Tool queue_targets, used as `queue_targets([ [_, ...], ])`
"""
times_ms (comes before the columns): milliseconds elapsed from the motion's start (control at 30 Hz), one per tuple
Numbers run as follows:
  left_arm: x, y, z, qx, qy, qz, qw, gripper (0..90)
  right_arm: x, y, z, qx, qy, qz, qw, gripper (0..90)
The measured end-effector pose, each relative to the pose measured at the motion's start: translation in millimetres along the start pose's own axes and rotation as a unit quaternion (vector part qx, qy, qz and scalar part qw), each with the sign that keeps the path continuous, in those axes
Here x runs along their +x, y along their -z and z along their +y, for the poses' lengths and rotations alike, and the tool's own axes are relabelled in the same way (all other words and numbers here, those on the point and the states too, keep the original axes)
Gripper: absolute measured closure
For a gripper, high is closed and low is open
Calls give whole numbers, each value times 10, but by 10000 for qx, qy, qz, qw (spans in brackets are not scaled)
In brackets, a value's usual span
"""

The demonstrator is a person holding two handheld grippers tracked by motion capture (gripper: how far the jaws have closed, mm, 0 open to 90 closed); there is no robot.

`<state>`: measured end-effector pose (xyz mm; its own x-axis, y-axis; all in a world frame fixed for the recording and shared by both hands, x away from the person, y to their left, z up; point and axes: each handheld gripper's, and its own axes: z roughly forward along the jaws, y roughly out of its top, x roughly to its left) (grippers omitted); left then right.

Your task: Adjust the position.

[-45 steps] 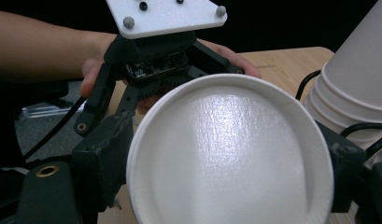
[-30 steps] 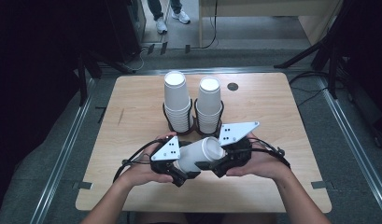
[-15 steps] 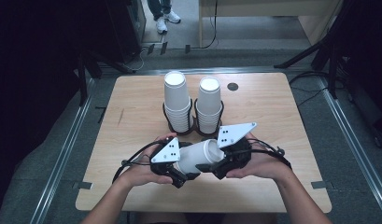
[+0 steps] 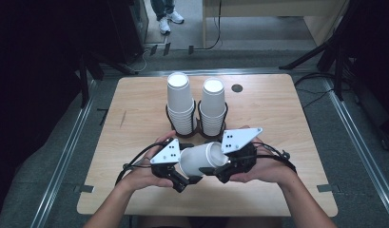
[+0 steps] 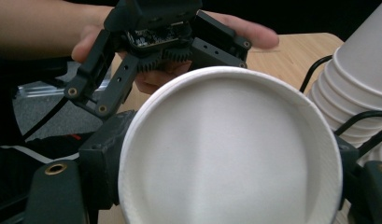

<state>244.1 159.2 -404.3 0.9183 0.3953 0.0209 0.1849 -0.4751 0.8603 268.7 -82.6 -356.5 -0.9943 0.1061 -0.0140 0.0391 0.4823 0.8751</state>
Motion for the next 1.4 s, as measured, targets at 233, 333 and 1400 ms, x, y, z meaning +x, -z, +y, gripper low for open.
queue_targets([
  [233, 31, 33, -57, -33, 137, 156, 9998, 0, -58, 99, -16, -260, -128, -111, 9995, 226],
  [333, 50, 51, -79, -154, 255, 192, 9994, 0, -61, 126, -23, -341, -181, -169, 9991, 225],
  [1400, 59, 13, -178, -1165, 950, 216, 9884, 0, -148, 190, -197, -1354, -813, -341, 9869, 222],
])
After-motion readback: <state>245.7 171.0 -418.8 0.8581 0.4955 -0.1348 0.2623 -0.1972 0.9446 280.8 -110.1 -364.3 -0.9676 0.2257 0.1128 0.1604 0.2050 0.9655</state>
